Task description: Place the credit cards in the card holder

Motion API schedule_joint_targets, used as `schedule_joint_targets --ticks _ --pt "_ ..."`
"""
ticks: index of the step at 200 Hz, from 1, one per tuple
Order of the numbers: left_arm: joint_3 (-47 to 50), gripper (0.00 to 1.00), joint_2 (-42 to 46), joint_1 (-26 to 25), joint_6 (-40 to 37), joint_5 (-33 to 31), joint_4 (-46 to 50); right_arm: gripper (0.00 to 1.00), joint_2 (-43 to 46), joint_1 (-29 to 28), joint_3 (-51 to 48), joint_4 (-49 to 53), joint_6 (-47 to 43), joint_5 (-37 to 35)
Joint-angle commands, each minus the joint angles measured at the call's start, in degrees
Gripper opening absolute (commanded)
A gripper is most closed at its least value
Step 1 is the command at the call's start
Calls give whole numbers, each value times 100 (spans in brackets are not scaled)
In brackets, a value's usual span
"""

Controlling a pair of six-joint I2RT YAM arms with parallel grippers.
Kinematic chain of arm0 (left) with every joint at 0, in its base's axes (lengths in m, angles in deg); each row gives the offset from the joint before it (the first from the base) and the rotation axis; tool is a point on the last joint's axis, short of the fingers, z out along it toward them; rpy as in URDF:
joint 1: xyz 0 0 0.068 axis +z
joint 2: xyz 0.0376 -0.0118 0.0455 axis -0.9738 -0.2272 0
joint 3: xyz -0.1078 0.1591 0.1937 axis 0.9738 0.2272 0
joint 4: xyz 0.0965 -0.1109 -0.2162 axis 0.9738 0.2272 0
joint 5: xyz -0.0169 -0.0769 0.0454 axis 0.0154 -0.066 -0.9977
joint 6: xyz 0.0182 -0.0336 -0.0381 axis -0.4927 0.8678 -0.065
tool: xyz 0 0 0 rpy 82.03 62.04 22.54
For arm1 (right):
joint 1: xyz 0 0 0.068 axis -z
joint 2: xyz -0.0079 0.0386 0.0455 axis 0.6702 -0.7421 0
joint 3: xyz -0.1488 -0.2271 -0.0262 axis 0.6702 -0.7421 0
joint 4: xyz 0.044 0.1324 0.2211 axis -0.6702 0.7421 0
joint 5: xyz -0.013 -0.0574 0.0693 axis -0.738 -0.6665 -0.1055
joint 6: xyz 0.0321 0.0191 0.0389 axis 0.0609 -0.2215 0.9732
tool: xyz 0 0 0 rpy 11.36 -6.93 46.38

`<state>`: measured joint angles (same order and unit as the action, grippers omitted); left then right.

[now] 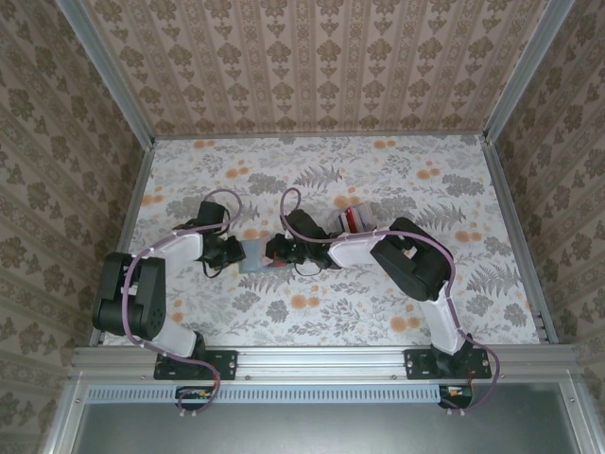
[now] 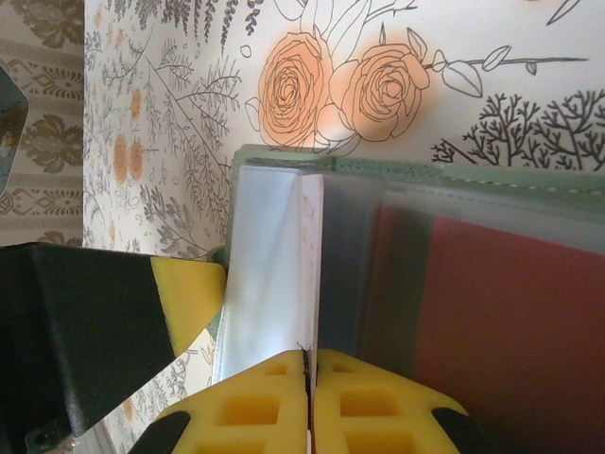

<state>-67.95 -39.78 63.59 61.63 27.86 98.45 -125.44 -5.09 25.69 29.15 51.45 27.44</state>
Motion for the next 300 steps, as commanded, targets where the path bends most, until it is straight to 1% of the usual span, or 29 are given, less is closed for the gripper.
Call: schedule_joint_targets --ticks 1,33,75,91,103,122,139,157,179,203,222,233,241,259,268,277,300 --pt "165 23 -101 -175 80 279 -108 8 2 -17 -128 166 50 -286" --pt "118 22 -135 -210 87 298 -111 9 -201 -185 242 430 -48 -137" --pt "131 23 -124 -219 87 262 -95 12 -185 -244 337 709 -208 -105" --pt "140 22 -118 -219 87 265 -101 13 -157 -242 360 961 -341 -173" --pt "121 22 -123 -219 87 261 -86 17 -101 -233 427 1292 -525 -267" --pt "109 22 -117 -218 78 246 -71 30 91 -197 469 1732 -832 -522" --pt "105 22 -125 -217 85 240 -65 37 225 -159 640 2167 -1136 -650" --pt "100 22 -127 -214 73 253 -71 41 289 -101 956 2759 -1480 -681" --pt "91 22 -118 -217 78 236 -41 44 326 -84 1367 3513 -1896 -746" --pt "74 22 -119 -219 67 236 -38 46 464 -52 1475 3904 -2183 -997" --pt "65 22 -126 -218 76 233 -42 45 554 83 1411 3993 -2269 -1014" --pt "48 22 -151 -217 69 232 -40 42 629 153 1301 3874 -2259 -1010" --pt "39 22 -168 -217 69 249 -41 36 622 204 1305 3861 -2270 -966" --pt "8 22 -204 -214 60 262 -45 19 459 247 1478 3963 -2349 -846" --pt "-4 22 -197 -219 60 271 -44 14 360 247 1554 3998 -2384 -814" --pt "1 22 -197 -219 65 271 -38 11 249 252 1634 4024 -2383 -765" --pt "-4 22 -183 -219 51 254 -15 11 1 246 1807 4120 -2418 -670"
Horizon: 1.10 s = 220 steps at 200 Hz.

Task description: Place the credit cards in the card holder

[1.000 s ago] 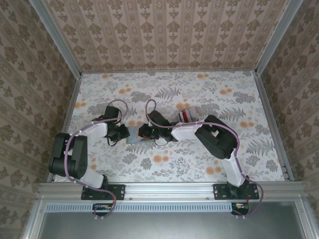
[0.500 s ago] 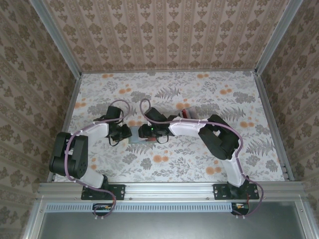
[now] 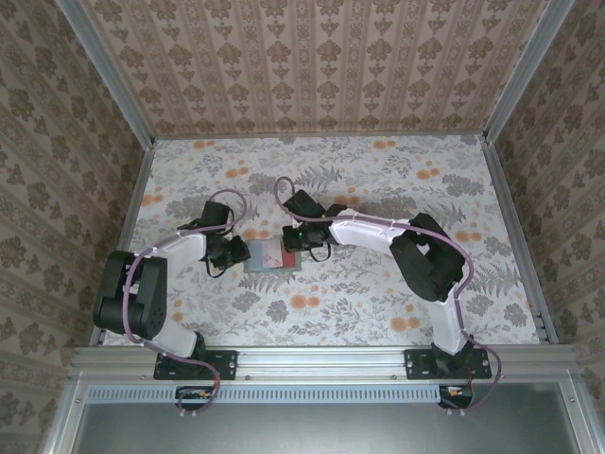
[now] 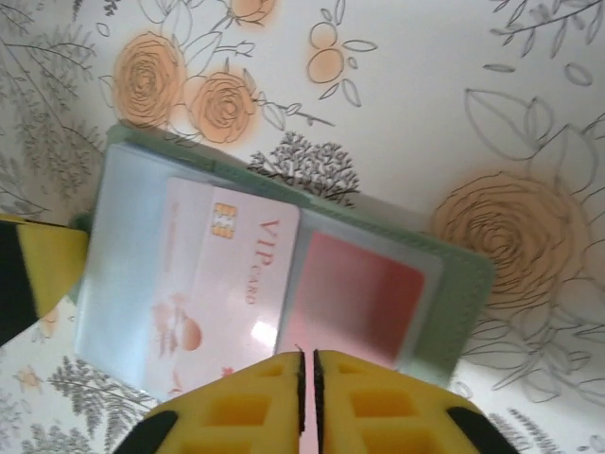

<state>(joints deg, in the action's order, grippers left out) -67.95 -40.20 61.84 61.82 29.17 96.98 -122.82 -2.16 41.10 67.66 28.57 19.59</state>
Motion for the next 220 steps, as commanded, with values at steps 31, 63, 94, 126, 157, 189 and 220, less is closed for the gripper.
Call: schedule_joint_targets --ticks 31,63,94,126,157,189,220 --pt "47 22 -140 -44 49 129 85 11 -435 -89 371 311 -137 234" --pt "47 22 -225 -53 58 166 53 11 -713 -250 612 457 -163 209" --pt "80 22 -217 -71 58 140 52 11 -911 -456 871 476 -152 193" --pt "104 22 -201 -96 91 149 40 11 -1103 -644 1239 662 -224 150" --pt "100 22 -112 -147 137 118 113 11 -1000 -629 1170 673 -241 148" --pt "79 22 146 -172 144 52 393 11 -371 -478 581 529 -298 10" --pt "-164 34 563 -167 129 -162 791 12 180 -421 -24 481 -427 219"
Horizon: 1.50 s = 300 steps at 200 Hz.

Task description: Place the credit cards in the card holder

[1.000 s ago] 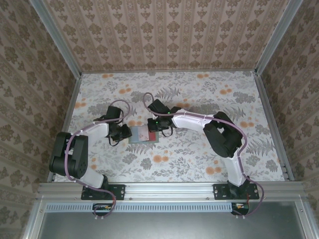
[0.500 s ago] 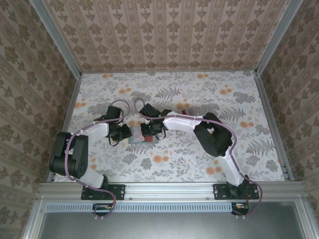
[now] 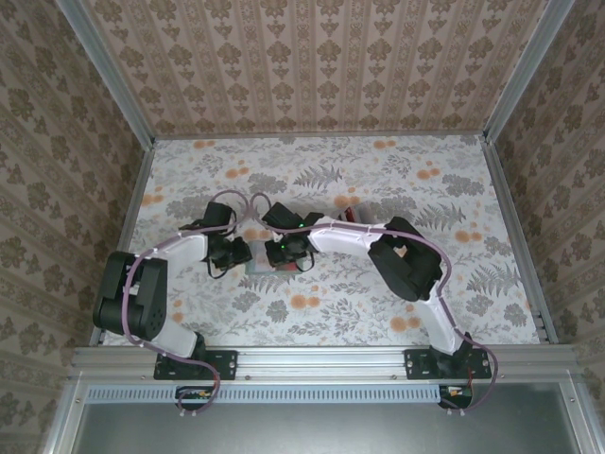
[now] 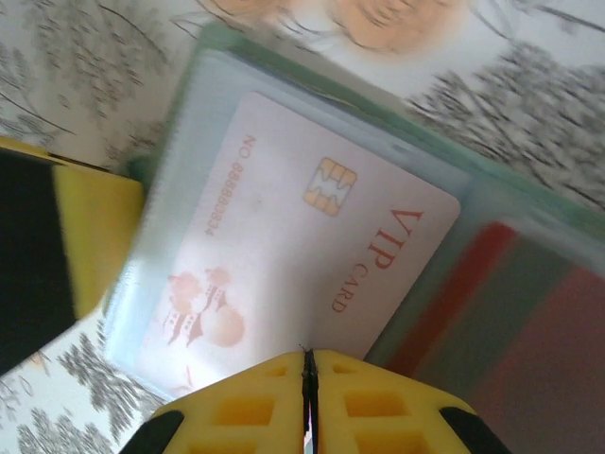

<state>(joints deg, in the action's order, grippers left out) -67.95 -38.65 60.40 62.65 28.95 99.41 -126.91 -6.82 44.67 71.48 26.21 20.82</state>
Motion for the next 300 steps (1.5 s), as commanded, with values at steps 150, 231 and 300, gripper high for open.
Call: schedule_joint_targets --ticks 150,231,300 --pt "-1973 25 -1677 -33 -678 -156 466 13 637 683 -1659 -1151 312 562" --pt "87 20 -507 -569 272 -110 36 14 -646 1076 392 -191 -287 930" --pt "511 20 80 -1914 1466 -339 -274 14 -1604 977 1844 606 -681 1717"
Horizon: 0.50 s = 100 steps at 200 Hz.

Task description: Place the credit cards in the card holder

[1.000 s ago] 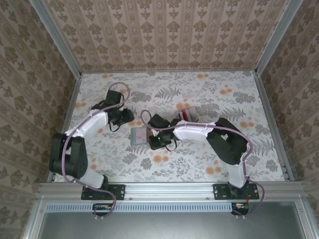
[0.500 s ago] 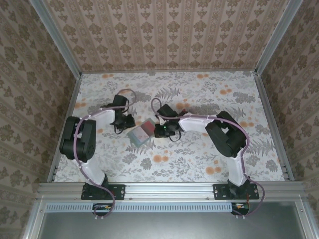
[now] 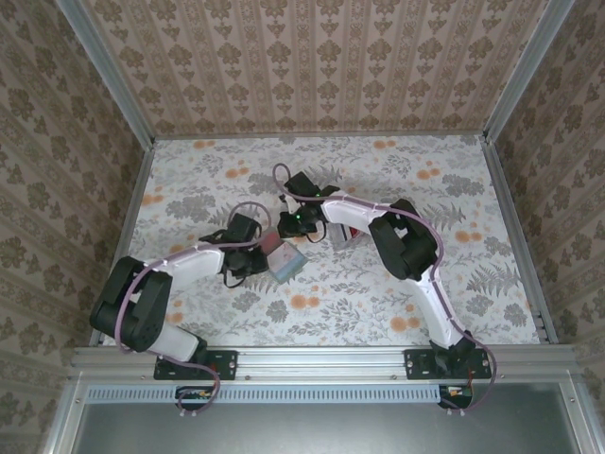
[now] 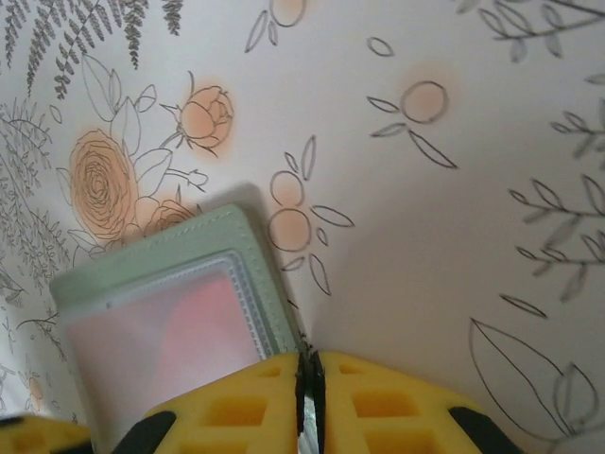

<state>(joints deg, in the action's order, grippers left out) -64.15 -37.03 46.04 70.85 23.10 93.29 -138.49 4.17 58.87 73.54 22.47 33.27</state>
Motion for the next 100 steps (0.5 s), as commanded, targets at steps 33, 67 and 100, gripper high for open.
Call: schedule_joint_targets --ticks 33,67,100 --pt "-271 20 -328 -946 851 103 196 14 -675 -147 919 876 -568 708" --pt "-425 22 -145 -1008 811 -139 431 15 -76 -11 555 792 -602 379" --pt "-591 26 513 -1123 546 -602 589 20 903 233 42 632 -620 98"
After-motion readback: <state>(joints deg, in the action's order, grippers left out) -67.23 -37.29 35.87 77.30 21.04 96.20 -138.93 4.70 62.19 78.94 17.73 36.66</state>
